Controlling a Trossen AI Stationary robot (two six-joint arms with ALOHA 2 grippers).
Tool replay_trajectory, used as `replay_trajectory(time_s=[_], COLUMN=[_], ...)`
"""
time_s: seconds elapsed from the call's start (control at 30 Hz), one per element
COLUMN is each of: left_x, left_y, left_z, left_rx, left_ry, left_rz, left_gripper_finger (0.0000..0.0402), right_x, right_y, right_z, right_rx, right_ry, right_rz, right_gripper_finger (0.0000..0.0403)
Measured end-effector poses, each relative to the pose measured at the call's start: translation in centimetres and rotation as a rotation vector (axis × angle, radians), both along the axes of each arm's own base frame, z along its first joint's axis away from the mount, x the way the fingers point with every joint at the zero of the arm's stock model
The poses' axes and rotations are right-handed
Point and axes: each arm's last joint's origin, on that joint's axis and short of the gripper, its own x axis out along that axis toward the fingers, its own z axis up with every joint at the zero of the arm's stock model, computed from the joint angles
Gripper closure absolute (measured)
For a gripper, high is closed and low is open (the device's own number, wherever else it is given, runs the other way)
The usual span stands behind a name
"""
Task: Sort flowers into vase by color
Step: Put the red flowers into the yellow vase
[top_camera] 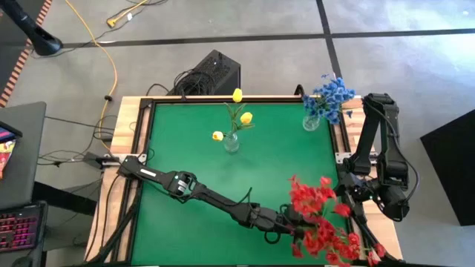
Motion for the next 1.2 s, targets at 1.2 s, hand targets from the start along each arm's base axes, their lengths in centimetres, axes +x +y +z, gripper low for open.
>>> replay_trajectory(time_s=[1.2], left_x=[-0.6], left_y=[7.8], left_z=[9.7], left_rx=[0.188], left_ry=[0.219], left_rz=[0.244], left_gripper_finger=[0.0401], right_x=[2.0], right_y=[-0.4], right_z=[0.8], right_rx=[-0.375], right_ry=[-0.183], right_rz=[0.031], right_gripper_finger=[0.0097])
